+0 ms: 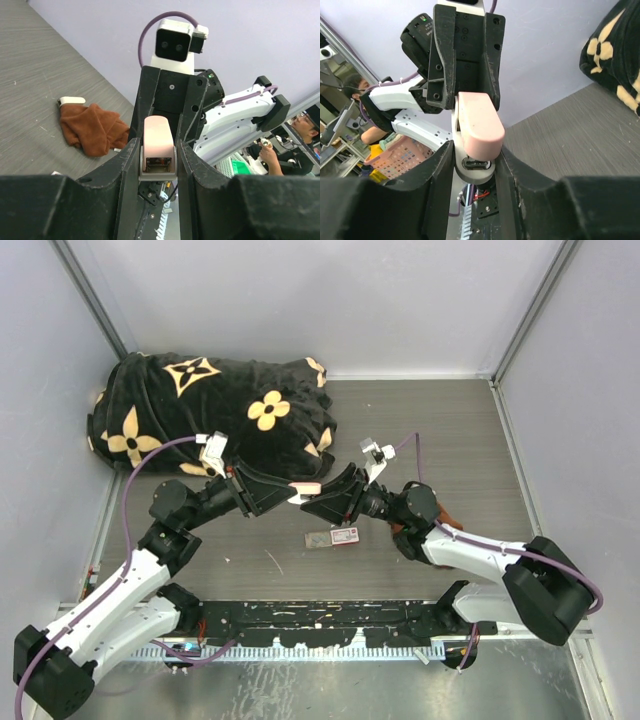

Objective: Load the staples into the stapler
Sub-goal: Open the stapler at the center of the board.

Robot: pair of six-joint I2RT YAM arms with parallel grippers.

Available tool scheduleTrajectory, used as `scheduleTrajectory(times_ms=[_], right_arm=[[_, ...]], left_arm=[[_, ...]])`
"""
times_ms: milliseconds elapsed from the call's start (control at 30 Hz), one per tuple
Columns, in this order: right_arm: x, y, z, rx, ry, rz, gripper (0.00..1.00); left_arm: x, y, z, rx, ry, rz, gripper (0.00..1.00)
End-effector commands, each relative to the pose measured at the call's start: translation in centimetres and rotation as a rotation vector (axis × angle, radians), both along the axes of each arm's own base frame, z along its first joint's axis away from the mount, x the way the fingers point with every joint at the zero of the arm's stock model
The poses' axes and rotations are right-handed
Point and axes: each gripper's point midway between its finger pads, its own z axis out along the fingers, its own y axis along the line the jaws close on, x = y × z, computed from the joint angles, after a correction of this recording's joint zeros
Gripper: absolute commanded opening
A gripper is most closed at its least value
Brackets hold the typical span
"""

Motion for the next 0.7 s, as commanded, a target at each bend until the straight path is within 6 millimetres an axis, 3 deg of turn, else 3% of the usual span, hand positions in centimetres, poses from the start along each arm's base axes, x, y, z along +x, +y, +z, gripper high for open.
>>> scheduleTrajectory(times_ms=[0, 167, 200, 300, 333, 400, 433, 533, 667], right_arm=[[-0.2, 0.0, 3.2, 0.075, -0.082, 0.003, 0.31], [-0.1, 0.1, 2.6, 0.045, -0.083, -0.004, 0.04], [-0.1, 0.1, 2.4, 0.031, -0.09, -0.009, 0.01], [-0.2, 0.2, 1.3, -0.047, -0.109, -0.011, 0.01], [-0.2, 0.2, 0.9, -0.085, -0.124, -0.01, 0.01], [-0.4, 0.3, -0.9, -0.201, -0.125, 0.007, 0.01], [-0.6, 0.2, -0.7, -0.226, -0.165, 0.012, 0.01], [-1.1, -0.3, -2.7, -0.373, -0.167, 0.052, 0.01], [-2.3, -0.8, -3.4, -0.458, -0.181, 0.117, 0.01]], left_arm=[[-0.8, 0.0, 2.5, -0.056, -0.086, -0.034, 0.0], [-0.8, -0.2, 2.0, -0.035, -0.078, -0.046, 0.0], [-0.8, -0.2, 1.7, -0.022, -0.075, -0.047, 0.04], [-0.9, -0.2, 1.3, 0.028, -0.084, -0.054, 0.49], [-1.0, -0.2, 1.2, 0.058, -0.089, -0.051, 0.69], [-0.8, 0.1, 0.5, 0.142, -0.097, -0.033, 0.82], [-0.8, 0.3, 0.3, 0.182, -0.11, -0.026, 0.85], [-0.9, 0.5, -0.3, 0.279, -0.142, -0.044, 0.86], [-1.8, -0.3, -1.2, 0.357, -0.143, -0.173, 0.76]])
